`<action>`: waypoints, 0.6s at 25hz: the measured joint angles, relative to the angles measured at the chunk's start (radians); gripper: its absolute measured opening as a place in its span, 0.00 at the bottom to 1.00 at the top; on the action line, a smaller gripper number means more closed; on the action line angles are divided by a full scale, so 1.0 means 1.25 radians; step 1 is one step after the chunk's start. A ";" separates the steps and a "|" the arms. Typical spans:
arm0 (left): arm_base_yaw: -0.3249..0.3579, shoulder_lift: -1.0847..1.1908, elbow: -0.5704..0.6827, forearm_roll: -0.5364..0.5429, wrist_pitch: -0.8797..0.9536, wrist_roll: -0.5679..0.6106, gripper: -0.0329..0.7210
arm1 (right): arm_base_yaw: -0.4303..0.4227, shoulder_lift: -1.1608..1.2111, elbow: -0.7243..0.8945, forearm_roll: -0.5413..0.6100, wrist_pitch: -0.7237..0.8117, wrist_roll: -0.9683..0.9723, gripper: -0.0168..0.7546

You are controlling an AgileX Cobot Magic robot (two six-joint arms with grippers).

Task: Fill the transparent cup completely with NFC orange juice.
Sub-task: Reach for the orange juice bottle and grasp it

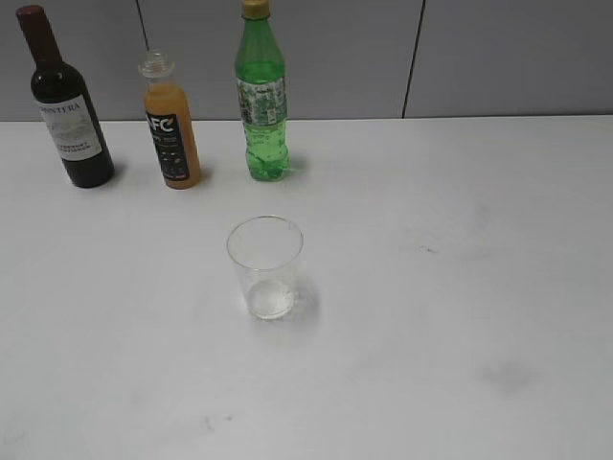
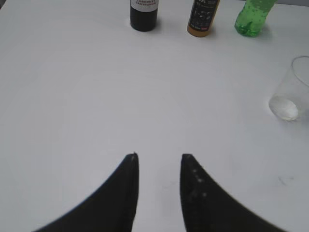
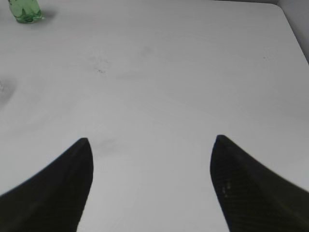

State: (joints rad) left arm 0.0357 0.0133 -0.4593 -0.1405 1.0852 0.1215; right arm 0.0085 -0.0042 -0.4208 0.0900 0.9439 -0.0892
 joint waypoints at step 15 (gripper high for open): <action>0.000 0.000 0.000 -0.002 -0.005 0.000 0.90 | 0.000 0.000 0.000 0.000 0.000 0.000 0.78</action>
State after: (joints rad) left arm 0.0357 0.0133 -0.4593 -0.1430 1.0796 0.1215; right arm 0.0085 -0.0042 -0.4208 0.0900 0.9439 -0.0892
